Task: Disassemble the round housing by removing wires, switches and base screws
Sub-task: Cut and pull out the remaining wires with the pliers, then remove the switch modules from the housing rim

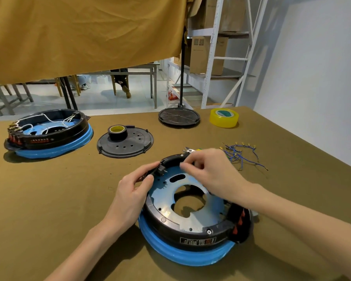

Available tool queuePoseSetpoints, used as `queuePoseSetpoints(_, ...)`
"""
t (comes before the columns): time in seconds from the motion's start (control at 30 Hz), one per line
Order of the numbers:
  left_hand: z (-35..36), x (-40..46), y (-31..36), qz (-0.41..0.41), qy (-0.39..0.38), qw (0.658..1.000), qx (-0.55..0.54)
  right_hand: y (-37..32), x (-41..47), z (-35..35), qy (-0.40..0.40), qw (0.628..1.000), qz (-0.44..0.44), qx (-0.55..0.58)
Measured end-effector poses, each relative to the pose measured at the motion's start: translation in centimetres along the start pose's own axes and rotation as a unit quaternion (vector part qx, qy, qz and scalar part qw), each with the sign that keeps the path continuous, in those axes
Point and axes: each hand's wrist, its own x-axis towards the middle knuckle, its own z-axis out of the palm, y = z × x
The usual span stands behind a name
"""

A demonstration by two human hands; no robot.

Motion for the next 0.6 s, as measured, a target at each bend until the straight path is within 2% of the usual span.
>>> queuePoseSetpoints(0.1,0.4,-0.1,-0.1,-0.004,0.007,1.000,-0.030,2.3,2.0,-1.6,0.083,0.996,0.020,0.022)
queuePoseSetpoints(0.23,0.5,-0.2,0.2,-0.011,0.021,0.999,-0.043,7.9,3.9,-3.2,0.156,0.983,0.091,-0.031)
queuePoseSetpoints(0.3,0.6,-0.2,0.2,-0.014,0.024,0.998,-0.050,10.7,4.3,-3.5,0.159,0.975,0.135,-0.079)
queuePoseSetpoints(0.47,0.6,-0.3,0.4,-0.022,0.025,0.998,-0.047,13.8,4.4,-4.2,0.078,0.944,0.236,-0.218)
queuePoseSetpoints(0.53,0.5,-0.3,0.5,-0.024,0.024,0.998,-0.048,13.2,4.2,-4.1,0.085,0.941,0.215,-0.247)
queuePoseSetpoints(0.6,0.4,-0.3,0.4,-0.023,0.024,0.998,-0.052,11.2,3.7,-3.7,0.115,0.962,0.150,-0.197)
